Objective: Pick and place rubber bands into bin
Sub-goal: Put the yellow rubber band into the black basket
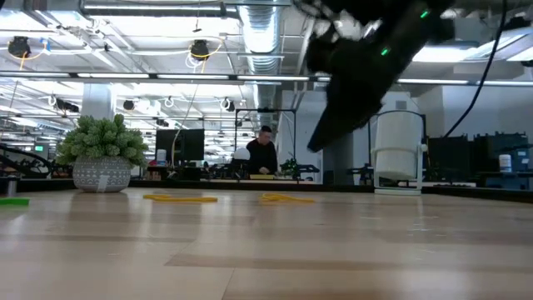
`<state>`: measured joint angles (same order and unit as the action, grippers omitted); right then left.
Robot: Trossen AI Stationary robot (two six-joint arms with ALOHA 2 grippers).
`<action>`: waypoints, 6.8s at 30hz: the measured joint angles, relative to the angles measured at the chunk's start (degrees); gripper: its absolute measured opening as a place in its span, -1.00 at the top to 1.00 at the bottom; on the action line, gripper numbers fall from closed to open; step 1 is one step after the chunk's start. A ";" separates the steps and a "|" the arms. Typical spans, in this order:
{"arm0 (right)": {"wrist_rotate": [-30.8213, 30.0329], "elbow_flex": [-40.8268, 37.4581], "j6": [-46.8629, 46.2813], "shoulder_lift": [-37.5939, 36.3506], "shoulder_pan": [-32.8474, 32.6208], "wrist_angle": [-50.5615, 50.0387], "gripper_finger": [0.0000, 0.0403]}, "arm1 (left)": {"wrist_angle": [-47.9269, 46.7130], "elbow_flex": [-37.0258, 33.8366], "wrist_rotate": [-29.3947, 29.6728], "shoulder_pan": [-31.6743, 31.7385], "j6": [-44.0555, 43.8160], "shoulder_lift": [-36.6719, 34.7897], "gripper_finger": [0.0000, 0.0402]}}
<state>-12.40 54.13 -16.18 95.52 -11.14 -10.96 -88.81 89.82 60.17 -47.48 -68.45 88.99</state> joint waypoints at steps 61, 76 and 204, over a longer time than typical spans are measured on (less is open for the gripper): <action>-7.96 8.37 6.14 0.31 -1.41 -11.73 0.70 | 4.52 0.00 -2.64 -0.02 1.60 0.07 0.58; -1.06 13.33 12.17 16.46 12.67 -7.08 0.01 | 4.51 0.00 -2.67 -0.02 3.18 0.07 0.58; 12.25 15.29 23.31 23.21 8.51 29.70 0.66 | 2.23 0.00 -4.00 -1.75 -0.24 0.17 0.58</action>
<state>-0.15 69.42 7.13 118.74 -2.63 18.74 -86.58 89.82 56.16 -49.23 -68.69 89.17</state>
